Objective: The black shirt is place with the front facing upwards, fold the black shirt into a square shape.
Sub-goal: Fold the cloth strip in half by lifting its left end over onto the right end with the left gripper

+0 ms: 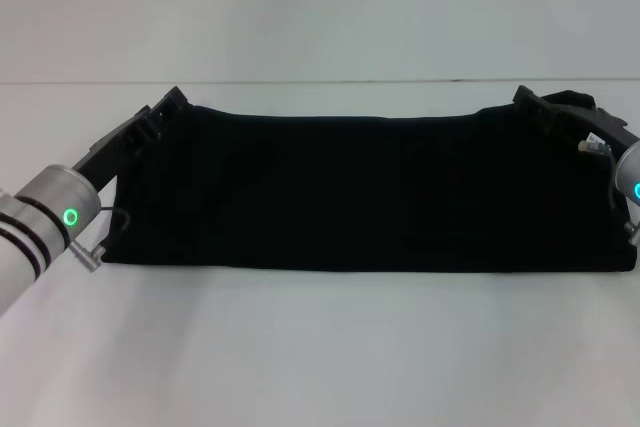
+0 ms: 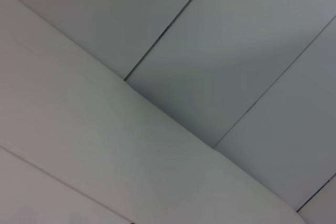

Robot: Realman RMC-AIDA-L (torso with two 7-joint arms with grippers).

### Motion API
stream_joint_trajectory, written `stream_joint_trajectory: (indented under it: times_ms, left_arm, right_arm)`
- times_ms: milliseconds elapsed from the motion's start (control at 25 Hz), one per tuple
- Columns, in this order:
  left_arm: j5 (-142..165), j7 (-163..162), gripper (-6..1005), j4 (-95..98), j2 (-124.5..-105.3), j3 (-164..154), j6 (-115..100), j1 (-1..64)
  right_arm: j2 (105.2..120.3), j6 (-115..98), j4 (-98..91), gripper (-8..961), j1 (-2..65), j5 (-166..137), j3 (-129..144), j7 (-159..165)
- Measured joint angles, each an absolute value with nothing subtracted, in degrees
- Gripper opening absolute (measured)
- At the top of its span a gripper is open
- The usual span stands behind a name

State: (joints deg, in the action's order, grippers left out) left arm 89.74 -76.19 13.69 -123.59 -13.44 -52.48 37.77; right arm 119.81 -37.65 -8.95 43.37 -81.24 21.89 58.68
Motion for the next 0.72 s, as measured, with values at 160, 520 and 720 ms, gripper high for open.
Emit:
stream_joint_trajectory:
  times_ms: [160, 520, 720]
  left_arm:
    - [89.8, -76.5, 608, 13.7, -123.56, -13.5, -53.9, 36.6]
    - [89.8, -77.0, 612, 13.7, -123.47, -13.6, -55.9, 35.4]
    - [90.1, -77.4, 614, 13.7, -123.48, -14.1, -56.1, 35.4]
  right_arm:
    - [119.81, -38.5, -9.0, 930, 42.8, -81.5, 22.4, 61.0]
    - [119.63, -39.3, -10.1, 929, 39.1, -81.5, 22.9, 75.2]
    - [119.87, -47.5, -11.5, 929, 34.9, -80.9, 22.2, 77.1]
